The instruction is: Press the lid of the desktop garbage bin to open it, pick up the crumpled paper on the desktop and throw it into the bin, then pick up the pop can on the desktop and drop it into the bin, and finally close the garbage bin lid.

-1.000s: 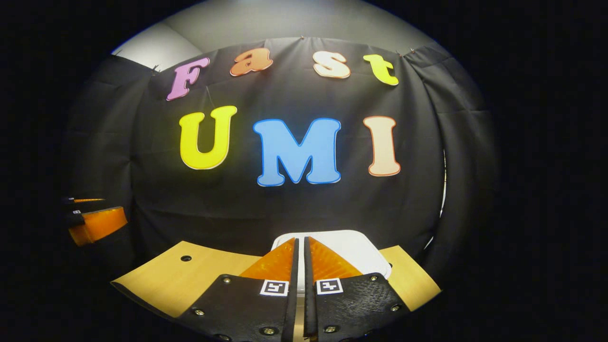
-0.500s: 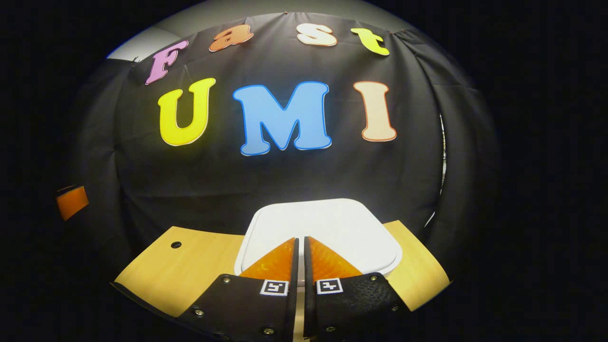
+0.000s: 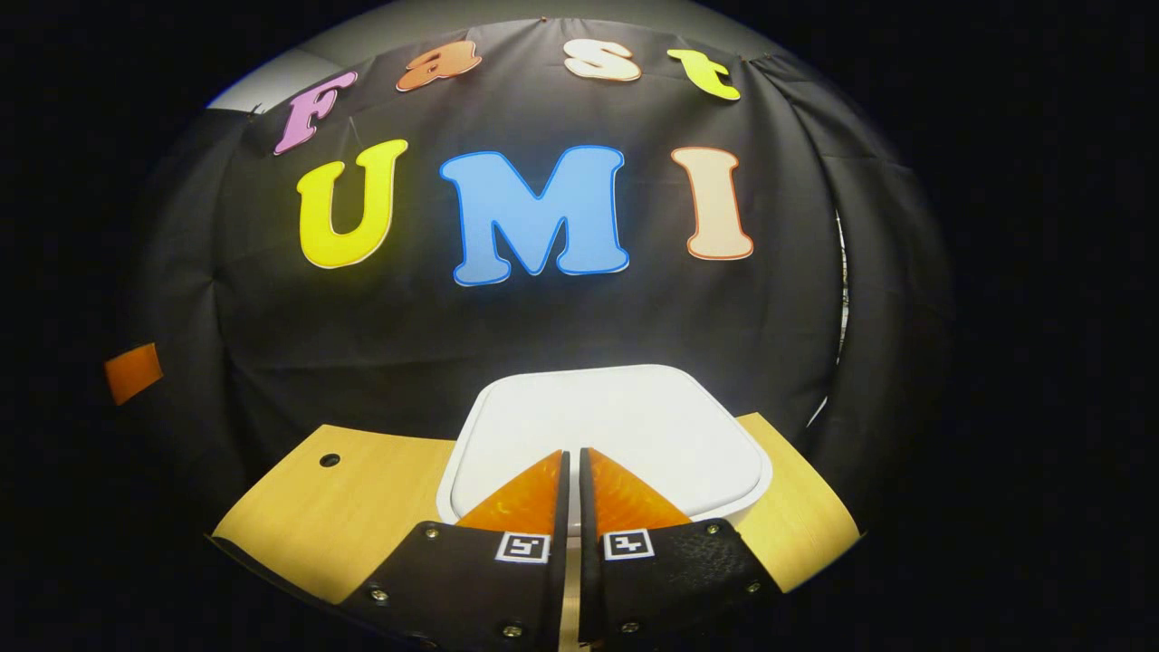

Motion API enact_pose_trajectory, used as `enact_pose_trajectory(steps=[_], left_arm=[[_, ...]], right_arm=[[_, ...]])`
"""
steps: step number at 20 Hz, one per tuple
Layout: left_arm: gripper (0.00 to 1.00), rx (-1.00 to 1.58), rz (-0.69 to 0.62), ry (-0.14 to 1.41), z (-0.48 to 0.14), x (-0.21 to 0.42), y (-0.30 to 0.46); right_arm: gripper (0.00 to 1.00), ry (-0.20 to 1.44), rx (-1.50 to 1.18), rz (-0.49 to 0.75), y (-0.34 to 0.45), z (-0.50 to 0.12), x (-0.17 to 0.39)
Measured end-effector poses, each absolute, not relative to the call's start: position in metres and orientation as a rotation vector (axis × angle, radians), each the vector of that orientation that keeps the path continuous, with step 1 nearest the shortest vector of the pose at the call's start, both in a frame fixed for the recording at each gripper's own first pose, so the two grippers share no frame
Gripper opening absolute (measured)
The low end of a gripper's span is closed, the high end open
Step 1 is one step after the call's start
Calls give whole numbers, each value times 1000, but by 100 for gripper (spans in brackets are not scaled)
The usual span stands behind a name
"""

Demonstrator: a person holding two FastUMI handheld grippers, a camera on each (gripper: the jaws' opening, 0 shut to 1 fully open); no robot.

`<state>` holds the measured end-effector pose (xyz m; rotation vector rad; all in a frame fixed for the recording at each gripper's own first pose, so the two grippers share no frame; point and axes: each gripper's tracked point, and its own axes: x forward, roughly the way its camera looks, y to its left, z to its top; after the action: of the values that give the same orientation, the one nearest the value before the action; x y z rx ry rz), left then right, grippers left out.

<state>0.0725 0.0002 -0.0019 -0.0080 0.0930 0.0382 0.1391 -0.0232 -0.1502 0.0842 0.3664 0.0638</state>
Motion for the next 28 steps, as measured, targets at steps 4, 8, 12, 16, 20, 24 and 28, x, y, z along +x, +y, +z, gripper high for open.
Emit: enact_pose_trajectory(steps=[4,8,12,16,20,24,28], left_arm=[[96,-24,26,107,-5,74,-2],[96,-33,7,115,-10,75,-6],[95,-41,2,115,-9,73,-9],[95,-33,2,115,-8,70,-9],[95,-33,7,111,-7,65,-6],[95,-34,17,107,-8,62,-1],[95,-41,17,106,-10,59,-2]], right_arm=[[8,351,91,59,-23,-153,138],[8,342,65,61,-22,-153,138],[8,356,93,61,-22,-154,137],[7,347,102,66,-22,-149,140],[6,350,107,51,-27,-142,141],[6,293,130,26,-36,-116,141],[6,280,141,20,-43,-107,141]])
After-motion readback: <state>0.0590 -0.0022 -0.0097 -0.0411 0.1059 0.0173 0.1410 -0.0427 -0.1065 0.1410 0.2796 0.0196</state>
